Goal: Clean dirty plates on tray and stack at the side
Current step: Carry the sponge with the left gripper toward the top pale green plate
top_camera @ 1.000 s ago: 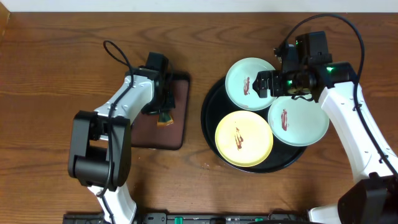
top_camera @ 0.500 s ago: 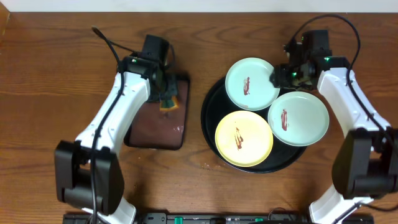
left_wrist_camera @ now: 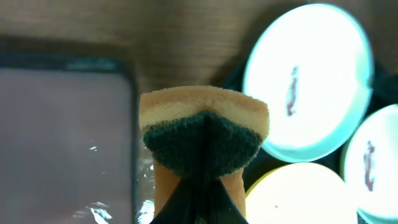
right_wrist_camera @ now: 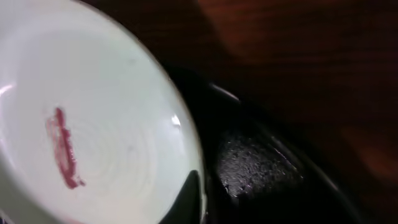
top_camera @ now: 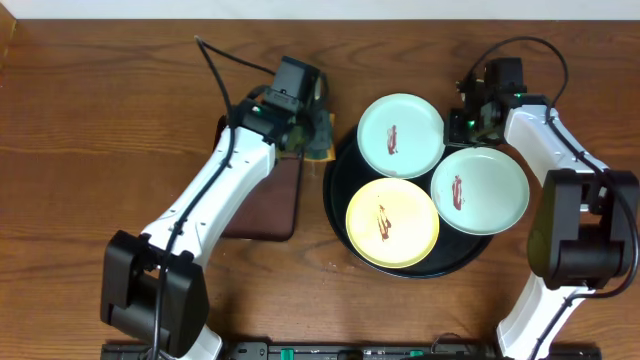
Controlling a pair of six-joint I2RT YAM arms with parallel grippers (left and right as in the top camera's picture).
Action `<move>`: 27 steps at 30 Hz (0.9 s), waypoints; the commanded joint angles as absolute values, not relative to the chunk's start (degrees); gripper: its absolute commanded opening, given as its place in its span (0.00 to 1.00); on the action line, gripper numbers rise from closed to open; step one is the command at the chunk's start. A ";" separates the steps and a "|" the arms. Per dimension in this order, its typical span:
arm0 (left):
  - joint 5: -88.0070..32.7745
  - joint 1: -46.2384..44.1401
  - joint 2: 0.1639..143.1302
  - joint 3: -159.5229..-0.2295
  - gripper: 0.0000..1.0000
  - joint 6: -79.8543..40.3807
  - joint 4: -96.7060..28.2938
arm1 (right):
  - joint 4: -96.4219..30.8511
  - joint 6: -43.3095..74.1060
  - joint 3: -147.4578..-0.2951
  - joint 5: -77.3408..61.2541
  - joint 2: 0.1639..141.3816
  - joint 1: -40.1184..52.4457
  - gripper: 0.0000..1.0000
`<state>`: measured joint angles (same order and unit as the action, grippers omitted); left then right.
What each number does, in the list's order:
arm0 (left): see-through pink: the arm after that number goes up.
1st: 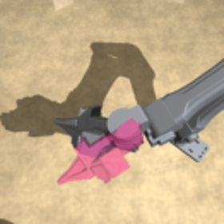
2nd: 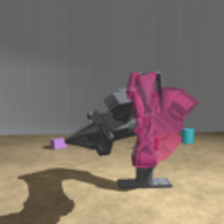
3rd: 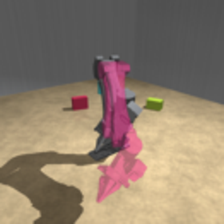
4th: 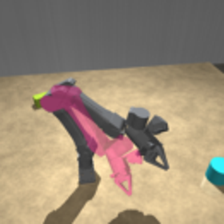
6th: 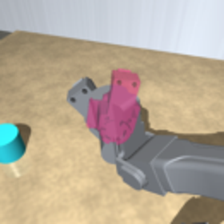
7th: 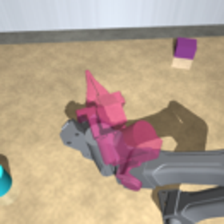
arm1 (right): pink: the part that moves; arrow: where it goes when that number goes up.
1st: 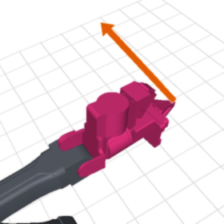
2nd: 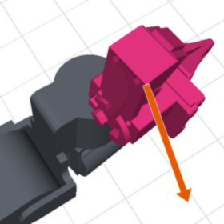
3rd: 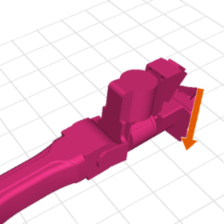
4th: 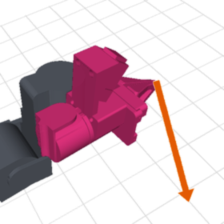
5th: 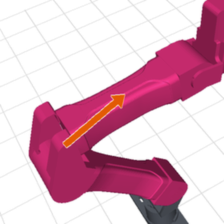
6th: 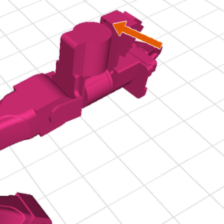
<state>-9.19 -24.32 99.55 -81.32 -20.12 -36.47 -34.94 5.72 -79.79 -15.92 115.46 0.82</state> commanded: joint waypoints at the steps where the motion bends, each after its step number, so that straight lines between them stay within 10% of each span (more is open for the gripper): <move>1: -9.93 -25.26 99.57 -82.28 0.08 -21.37 -34.89 | -35.90 6.09 -80.47 -16.99 117.99 2.50 0.01; 10: -9.93 -25.82 99.66 -82.26 0.08 -21.74 -33.30 | -40.14 6.70 -80.47 -16.49 117.97 4.49 0.01; 21: -9.93 -25.87 99.66 -82.26 0.08 -21.74 -33.30 | -38.79 6.66 -80.53 -20.49 117.64 2.07 0.45; 27: -9.93 -25.98 99.68 -82.26 0.07 -21.74 -31.94 | -35.48 7.46 -80.51 -21.43 117.67 1.17 0.18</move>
